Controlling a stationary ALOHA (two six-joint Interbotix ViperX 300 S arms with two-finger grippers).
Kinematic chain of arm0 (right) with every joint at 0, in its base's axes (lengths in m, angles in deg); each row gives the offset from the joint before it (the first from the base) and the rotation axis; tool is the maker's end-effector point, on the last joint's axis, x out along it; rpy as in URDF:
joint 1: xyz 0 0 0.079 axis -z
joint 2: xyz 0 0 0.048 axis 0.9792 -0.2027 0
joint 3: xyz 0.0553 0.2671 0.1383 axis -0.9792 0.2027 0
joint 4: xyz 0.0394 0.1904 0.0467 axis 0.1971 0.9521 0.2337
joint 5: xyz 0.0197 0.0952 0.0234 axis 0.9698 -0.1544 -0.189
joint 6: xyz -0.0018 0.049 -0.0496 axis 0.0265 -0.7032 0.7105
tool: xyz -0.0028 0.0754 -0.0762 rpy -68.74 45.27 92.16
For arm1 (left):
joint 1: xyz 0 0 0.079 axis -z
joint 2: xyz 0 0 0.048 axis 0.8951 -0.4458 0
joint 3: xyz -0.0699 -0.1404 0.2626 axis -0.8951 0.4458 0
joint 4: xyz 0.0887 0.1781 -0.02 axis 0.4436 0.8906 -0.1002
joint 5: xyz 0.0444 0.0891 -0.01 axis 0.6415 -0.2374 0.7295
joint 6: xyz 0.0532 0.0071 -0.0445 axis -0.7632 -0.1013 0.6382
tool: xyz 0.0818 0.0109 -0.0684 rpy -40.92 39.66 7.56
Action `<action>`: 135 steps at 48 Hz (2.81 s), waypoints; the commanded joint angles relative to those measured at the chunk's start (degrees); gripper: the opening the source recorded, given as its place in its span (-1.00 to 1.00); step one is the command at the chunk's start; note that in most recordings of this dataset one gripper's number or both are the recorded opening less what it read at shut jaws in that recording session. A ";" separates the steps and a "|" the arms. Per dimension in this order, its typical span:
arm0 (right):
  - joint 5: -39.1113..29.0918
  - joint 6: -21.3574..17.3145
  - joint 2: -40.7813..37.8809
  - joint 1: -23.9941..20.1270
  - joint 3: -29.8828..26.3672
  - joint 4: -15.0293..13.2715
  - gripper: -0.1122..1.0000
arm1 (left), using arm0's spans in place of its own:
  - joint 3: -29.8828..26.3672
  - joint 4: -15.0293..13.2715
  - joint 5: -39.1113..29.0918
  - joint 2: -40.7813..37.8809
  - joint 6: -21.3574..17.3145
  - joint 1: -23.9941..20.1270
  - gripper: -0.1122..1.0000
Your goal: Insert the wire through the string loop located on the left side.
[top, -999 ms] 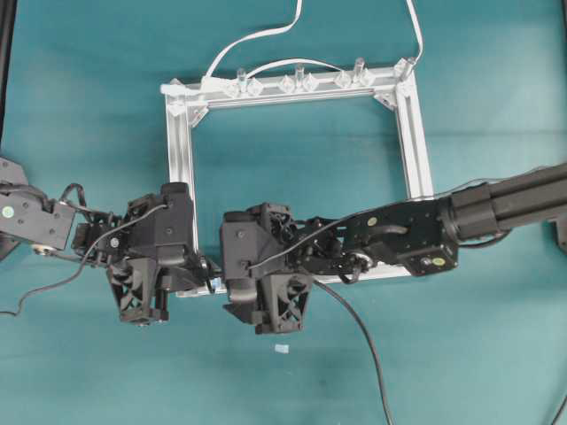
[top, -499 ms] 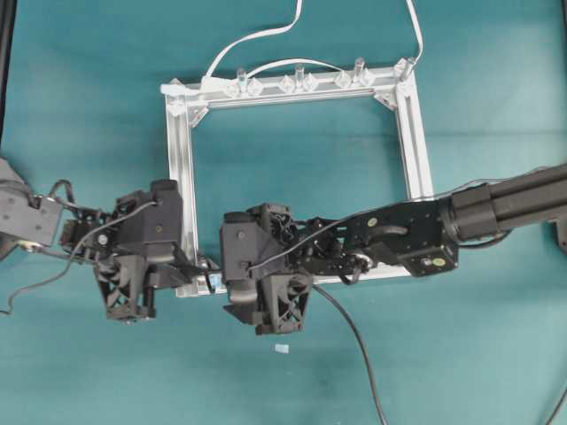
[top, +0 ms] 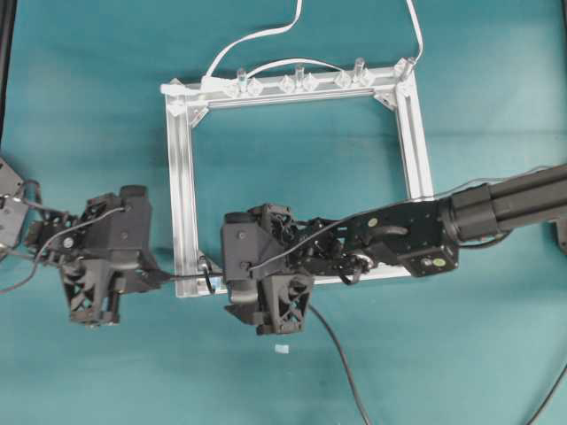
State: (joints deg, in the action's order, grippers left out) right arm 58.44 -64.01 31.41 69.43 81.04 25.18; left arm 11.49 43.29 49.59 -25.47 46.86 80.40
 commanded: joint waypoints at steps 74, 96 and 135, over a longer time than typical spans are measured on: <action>0.09 -0.09 1.14 -1.41 -0.35 -0.09 0.86 | 3.34 0.18 -7.21 6.06 5.19 3.78 0.31; 0.35 -0.09 2.37 -1.41 -0.26 -0.09 0.86 | 3.43 1.23 -7.38 10.81 4.39 3.08 0.56; 2.20 -0.09 10.99 2.81 3.69 -4.92 0.86 | 7.73 2.02 -7.38 29.27 -2.11 -1.32 0.54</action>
State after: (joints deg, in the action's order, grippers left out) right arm 59.23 -64.10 39.40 71.89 84.47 20.43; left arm 19.58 45.04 42.03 2.83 46.07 79.96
